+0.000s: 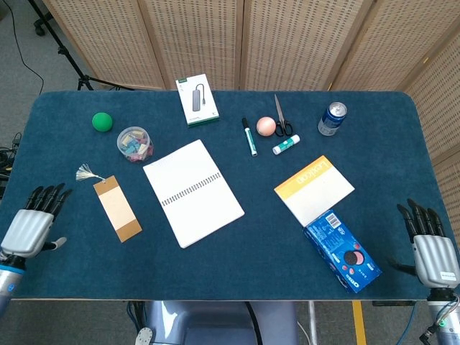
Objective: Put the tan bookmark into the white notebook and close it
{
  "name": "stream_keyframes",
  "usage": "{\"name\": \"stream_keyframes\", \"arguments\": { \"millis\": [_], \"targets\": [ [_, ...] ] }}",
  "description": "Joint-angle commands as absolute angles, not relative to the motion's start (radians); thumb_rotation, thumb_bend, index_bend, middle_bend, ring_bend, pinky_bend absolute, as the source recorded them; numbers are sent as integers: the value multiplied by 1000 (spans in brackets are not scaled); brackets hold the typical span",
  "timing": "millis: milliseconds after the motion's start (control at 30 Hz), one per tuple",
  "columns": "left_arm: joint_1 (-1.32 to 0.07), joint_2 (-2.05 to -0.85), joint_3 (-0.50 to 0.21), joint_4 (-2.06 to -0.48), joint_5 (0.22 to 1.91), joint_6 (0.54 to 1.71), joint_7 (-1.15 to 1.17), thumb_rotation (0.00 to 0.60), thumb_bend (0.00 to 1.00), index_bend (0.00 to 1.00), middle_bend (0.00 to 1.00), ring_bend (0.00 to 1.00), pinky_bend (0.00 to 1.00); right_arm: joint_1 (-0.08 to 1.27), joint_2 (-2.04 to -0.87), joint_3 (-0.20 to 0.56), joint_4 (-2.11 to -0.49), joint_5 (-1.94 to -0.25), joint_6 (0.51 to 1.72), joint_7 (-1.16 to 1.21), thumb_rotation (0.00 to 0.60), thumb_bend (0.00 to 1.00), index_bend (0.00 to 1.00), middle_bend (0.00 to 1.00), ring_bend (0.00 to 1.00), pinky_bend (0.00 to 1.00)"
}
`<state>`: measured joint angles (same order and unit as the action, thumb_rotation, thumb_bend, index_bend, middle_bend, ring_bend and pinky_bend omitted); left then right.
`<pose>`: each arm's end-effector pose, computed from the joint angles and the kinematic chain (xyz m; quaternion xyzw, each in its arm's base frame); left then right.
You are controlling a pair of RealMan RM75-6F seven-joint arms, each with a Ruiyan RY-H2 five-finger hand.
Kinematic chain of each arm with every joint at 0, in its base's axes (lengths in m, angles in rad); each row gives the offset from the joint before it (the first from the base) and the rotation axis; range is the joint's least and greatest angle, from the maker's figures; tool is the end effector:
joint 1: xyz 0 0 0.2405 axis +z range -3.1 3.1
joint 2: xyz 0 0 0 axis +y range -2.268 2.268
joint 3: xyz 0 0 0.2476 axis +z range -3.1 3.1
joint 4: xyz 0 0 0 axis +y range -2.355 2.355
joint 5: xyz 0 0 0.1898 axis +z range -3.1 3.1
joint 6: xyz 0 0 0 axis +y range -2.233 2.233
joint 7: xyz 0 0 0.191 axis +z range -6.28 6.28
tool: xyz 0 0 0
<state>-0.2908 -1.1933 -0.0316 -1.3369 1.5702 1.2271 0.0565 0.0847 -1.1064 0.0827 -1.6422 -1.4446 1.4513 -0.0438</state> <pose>-0.3045 0.2869 0.1291 -0.7307 -0.3001 -0.2890 0.5409 -0.2990 -0.2313 0.1787 0.5830 -0.3934 0.3737 0.6048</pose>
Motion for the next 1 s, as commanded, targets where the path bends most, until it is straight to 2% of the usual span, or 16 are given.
{"name": "stream_keyframes", "arguments": {
  "millis": [33,233,333,400,567,733,1000],
  "targets": [
    [-422,-1201,-5,-1231,1653,1075,60,600,0,0,0,0,0,89,-1106,95,-1640,-1418,1439,-39,600,0,0,0,0,0],
    [-489,-1214,10,-1217,1656,980,93,600,0,1,0,0,0,93,-1102,97,-1642,-1401,1422,-43,600,0,0,0,0,0],
    [-512,-1224,5,-1227,1642,956,83,600,0,50,0,0,0,95,-1102,97,-1644,-1399,1418,-45,600,0,0,0,0,0],
    [-525,-1236,2,-1224,1639,951,84,600,0,109,0,0,0,96,-1103,97,-1644,-1399,1416,-46,600,0,0,0,0,0],
    [-544,-1256,9,-1229,1632,937,80,600,0,122,0,0,0,93,-1101,96,-1648,-1398,1419,-42,600,0,0,0,0,0],
    [-553,-1269,18,-1238,1619,928,105,600,30,205,0,0,0,94,-1099,93,-1649,-1400,1415,-41,600,0,0,0,0,0],
    [-578,-1289,12,-1244,1594,903,132,600,56,215,0,0,0,93,-1097,93,-1652,-1398,1416,-39,600,0,0,0,0,0]
  ]
}}
